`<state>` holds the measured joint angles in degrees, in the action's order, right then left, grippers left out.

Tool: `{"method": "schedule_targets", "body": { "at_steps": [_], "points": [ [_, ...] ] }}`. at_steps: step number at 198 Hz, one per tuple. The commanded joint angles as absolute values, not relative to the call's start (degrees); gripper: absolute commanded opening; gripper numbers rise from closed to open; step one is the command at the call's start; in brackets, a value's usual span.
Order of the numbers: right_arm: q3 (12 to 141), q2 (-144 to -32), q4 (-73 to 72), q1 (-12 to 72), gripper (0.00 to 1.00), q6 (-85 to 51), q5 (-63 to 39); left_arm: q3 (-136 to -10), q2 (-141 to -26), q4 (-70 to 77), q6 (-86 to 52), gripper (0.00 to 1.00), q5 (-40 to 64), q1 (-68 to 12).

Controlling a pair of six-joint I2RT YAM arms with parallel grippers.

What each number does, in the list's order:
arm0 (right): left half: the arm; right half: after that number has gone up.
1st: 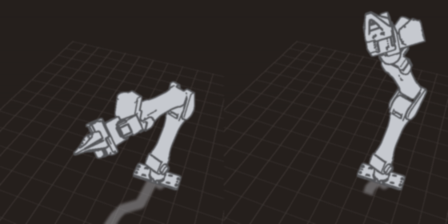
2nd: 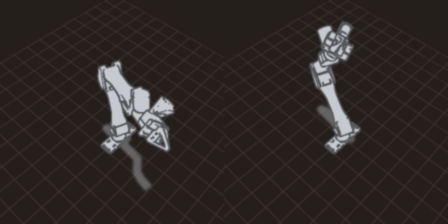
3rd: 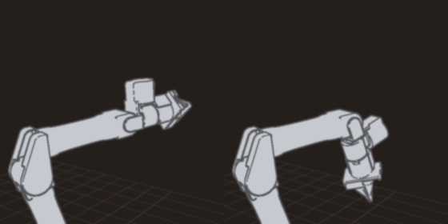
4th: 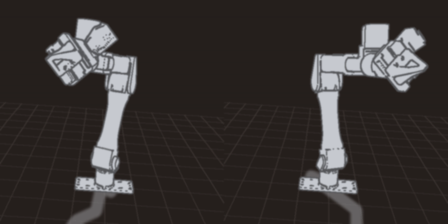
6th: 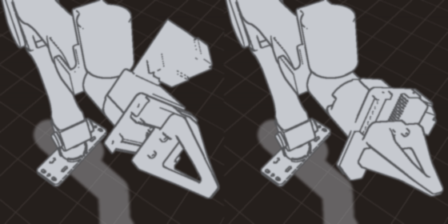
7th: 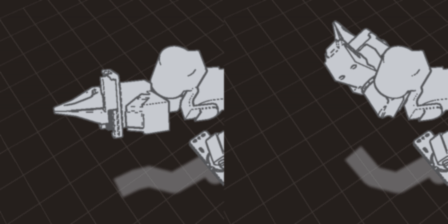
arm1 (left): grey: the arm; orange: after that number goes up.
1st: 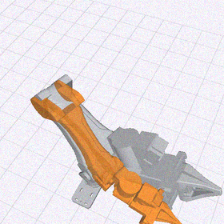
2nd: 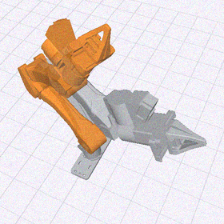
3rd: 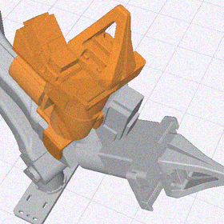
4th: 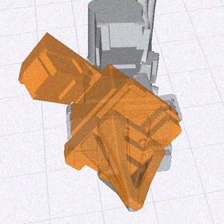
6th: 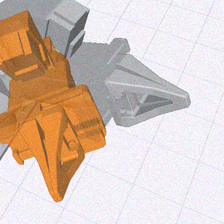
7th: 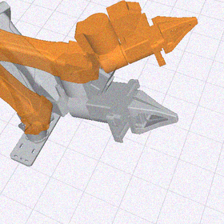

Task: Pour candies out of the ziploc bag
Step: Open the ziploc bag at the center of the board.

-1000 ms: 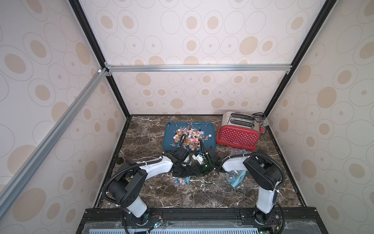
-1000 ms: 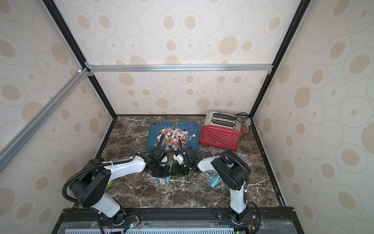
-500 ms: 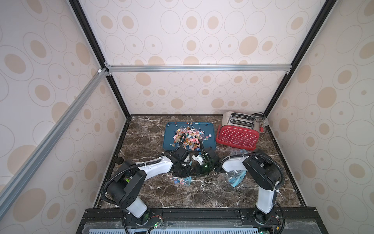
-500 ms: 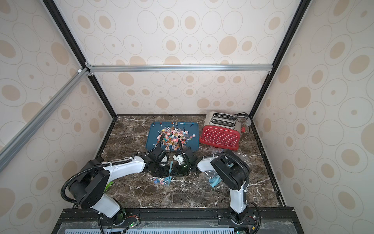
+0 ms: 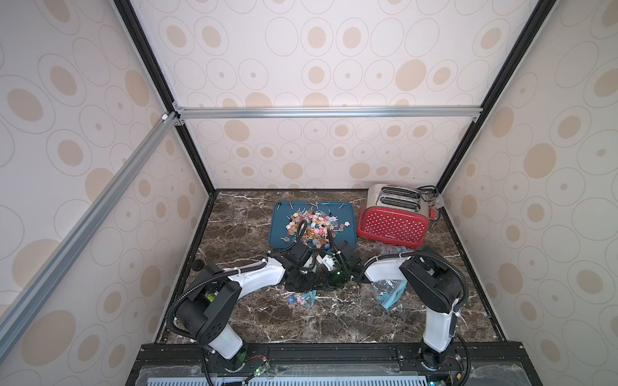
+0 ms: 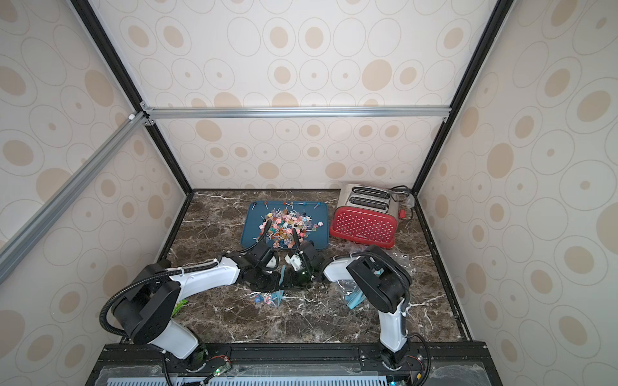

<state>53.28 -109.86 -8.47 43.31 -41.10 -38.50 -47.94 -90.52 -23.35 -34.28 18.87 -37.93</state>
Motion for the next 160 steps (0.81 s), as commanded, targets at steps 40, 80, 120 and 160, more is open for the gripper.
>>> {"method": "schedule_targets", "body": {
  "at_steps": [40, 80, 120, 160],
  "points": [
    [54.7, -112.5, -6.9, 44.1, 0.07, -41.6, -36.8, -49.0, -88.4, -24.3, -34.8, 0.00, 17.7, -37.7],
    [54.5, -112.3, -7.0, 44.3, 0.00, -41.6, -36.5, -48.8, -88.5, -24.3, -35.2, 0.00, 18.0, -37.7],
    [54.1, -109.8, -7.7, 44.2, 0.00, -41.7, -36.0, -48.1, -89.2, -22.8, -36.1, 0.16, 19.8, -37.7],
    [54.7, -108.3, -7.3, 44.3, 0.00, -41.5, -35.9, -47.0, -88.9, -21.7, -36.6, 0.34, 21.7, -37.7]
  ]
}}
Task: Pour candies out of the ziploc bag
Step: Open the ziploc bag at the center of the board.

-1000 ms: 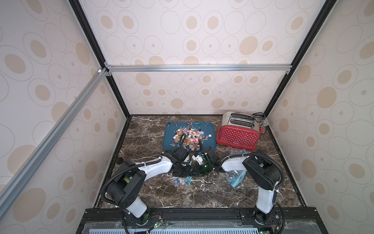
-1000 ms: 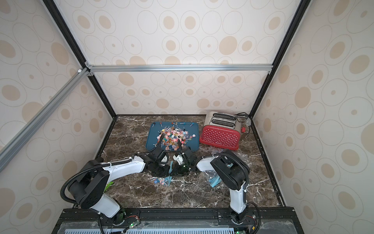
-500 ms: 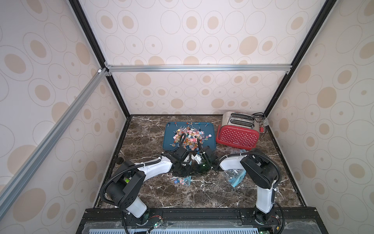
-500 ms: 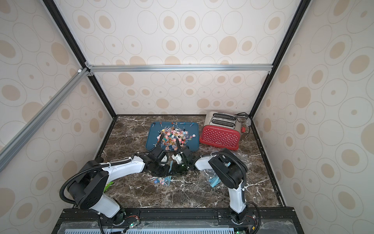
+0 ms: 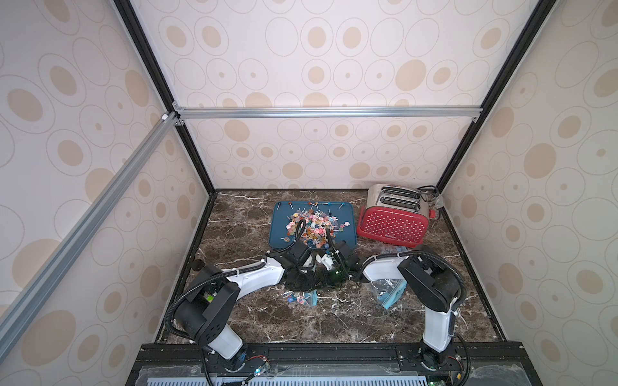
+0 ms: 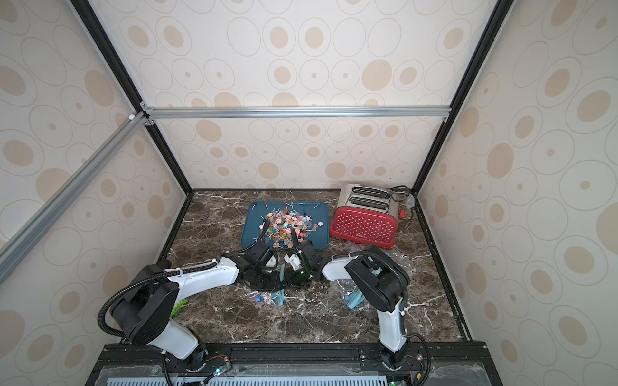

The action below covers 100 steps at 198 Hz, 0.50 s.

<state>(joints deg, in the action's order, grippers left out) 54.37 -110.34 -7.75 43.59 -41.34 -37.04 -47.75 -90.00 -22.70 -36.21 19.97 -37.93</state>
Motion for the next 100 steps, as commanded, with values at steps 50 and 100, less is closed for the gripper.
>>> {"method": "schedule_targets", "body": {
  "at_steps": [50, 100],
  "points": [
    [55.1, -109.0, -8.0, 44.2, 0.00, -42.0, -36.1, -44.7, -87.5, -18.4, -38.4, 0.36, 25.1, -38.7],
    [55.2, -109.3, -7.9, 44.2, 0.00, -42.0, -36.1, -43.8, -89.3, -18.6, -38.6, 0.31, 24.6, -40.2]
  ]
}}
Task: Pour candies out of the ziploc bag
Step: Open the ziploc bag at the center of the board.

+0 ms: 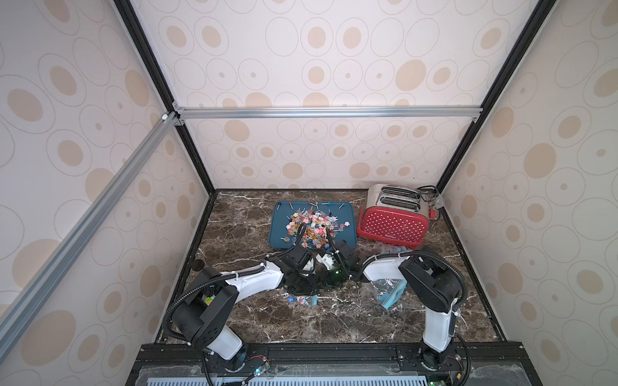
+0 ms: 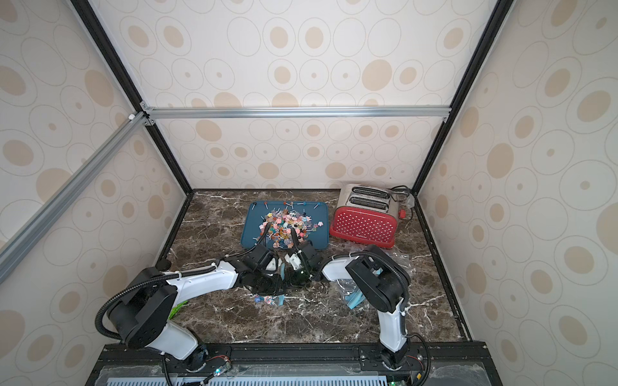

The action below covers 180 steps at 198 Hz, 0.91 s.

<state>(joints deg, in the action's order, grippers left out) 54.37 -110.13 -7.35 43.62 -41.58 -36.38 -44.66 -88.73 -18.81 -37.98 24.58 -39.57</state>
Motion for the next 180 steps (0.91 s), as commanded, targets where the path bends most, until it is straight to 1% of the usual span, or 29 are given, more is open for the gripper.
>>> {"method": "schedule_targets", "body": {
  "at_steps": [1, 57, 141, 170, 180],
  "points": [
    [55.3, -109.3, -7.9, 44.2, 0.00, -42.0, -36.1, -43.8, -89.3, -18.6, -38.6, 0.31, 24.4, -40.2],
    [55.2, -109.5, -7.9, 44.3, 0.00, -42.0, -36.2, -45.3, -88.8, -23.3, -37.6, 0.23, 19.1, -40.2],
    [55.1, -109.3, -7.9, 44.3, 0.00, -41.9, -36.3, -46.3, -91.7, -20.8, -38.5, 0.16, 19.3, -40.2],
    [55.0, -109.5, -8.0, 44.4, 0.00, -42.1, -36.3, -46.6, -92.6, -19.8, -39.2, 0.08, 19.2, -40.1],
    [54.9, -109.5, -8.0, 44.6, 0.00, -42.1, -36.1, -46.9, -92.8, -20.1, -39.1, 0.03, 18.8, -40.2]
  ]
}}
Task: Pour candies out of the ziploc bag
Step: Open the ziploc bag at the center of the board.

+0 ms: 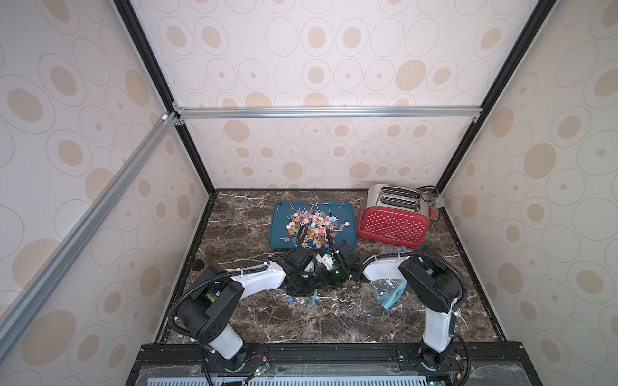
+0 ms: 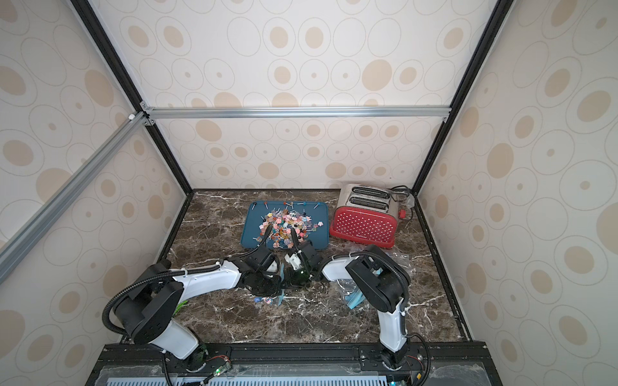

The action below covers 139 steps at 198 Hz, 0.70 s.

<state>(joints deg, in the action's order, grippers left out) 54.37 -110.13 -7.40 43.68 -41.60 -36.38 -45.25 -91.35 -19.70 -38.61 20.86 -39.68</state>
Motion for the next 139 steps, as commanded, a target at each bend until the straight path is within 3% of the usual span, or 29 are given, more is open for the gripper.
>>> {"method": "schedule_targets", "body": {
  "at_steps": [1, 62, 139],
  "points": [
    [54.9, -109.6, -8.0, 44.6, 0.00, -42.2, -36.1, -46.9, -92.8, -20.2, -39.1, 0.02, 18.8, -40.1],
    [55.8, -108.8, 1.5, 46.2, 0.00, -41.6, -26.4, -48.0, -91.0, -22.6, -41.9, 0.00, 13.9, -40.2],
    [58.7, -110.6, 13.9, 50.0, 0.00, -44.4, -11.4, -41.9, -83.9, -19.0, -58.5, 0.00, -1.1, -40.6]
  ]
}}
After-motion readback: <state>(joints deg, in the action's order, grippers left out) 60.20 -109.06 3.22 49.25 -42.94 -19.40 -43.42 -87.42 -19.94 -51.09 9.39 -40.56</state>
